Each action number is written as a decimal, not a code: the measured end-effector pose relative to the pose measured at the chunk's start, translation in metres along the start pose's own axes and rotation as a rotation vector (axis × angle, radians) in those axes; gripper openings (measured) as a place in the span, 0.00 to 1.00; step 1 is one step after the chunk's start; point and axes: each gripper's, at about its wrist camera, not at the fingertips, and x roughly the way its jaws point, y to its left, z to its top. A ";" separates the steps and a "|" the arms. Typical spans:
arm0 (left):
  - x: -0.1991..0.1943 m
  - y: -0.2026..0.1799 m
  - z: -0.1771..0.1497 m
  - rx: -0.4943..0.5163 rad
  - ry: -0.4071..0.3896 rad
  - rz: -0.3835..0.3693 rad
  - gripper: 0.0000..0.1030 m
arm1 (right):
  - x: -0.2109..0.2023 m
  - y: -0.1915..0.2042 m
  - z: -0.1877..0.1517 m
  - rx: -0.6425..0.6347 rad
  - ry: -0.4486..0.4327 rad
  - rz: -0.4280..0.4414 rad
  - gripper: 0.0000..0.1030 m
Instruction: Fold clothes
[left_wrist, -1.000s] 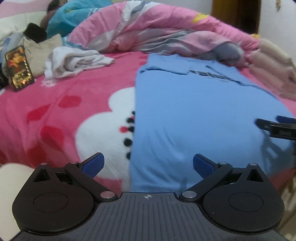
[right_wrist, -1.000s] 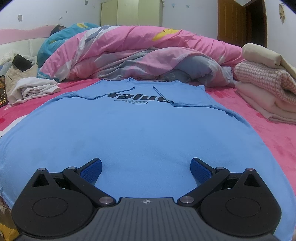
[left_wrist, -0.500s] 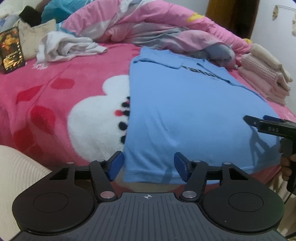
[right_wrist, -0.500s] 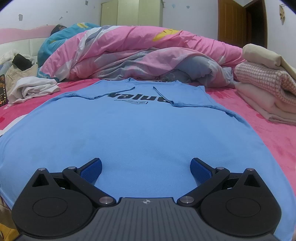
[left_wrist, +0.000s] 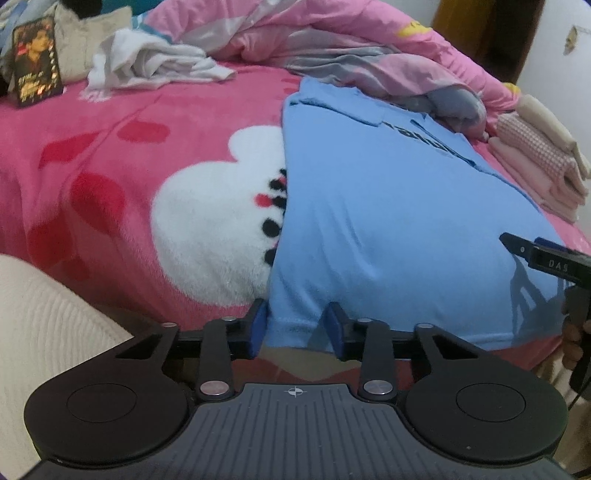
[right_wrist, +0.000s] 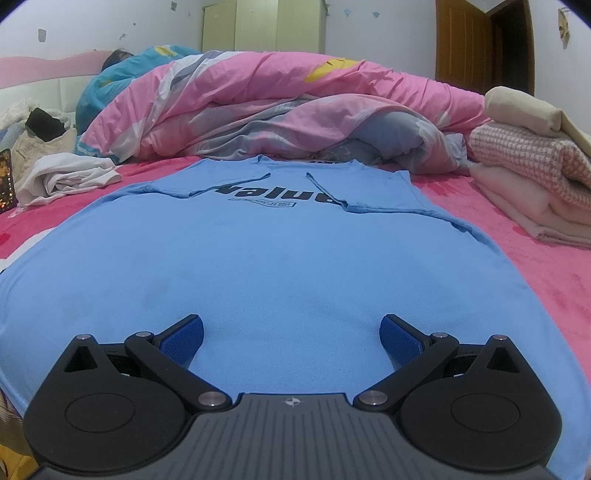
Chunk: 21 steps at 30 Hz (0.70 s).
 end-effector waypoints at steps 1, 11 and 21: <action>0.000 0.002 0.000 -0.017 0.005 -0.008 0.20 | 0.000 0.000 0.001 0.002 0.003 0.002 1.00; -0.021 0.020 0.008 -0.229 0.028 -0.202 0.04 | -0.045 -0.023 0.010 0.380 -0.019 0.533 0.83; -0.035 0.029 0.019 -0.366 0.019 -0.328 0.03 | 0.047 0.041 -0.114 1.294 0.597 1.207 0.75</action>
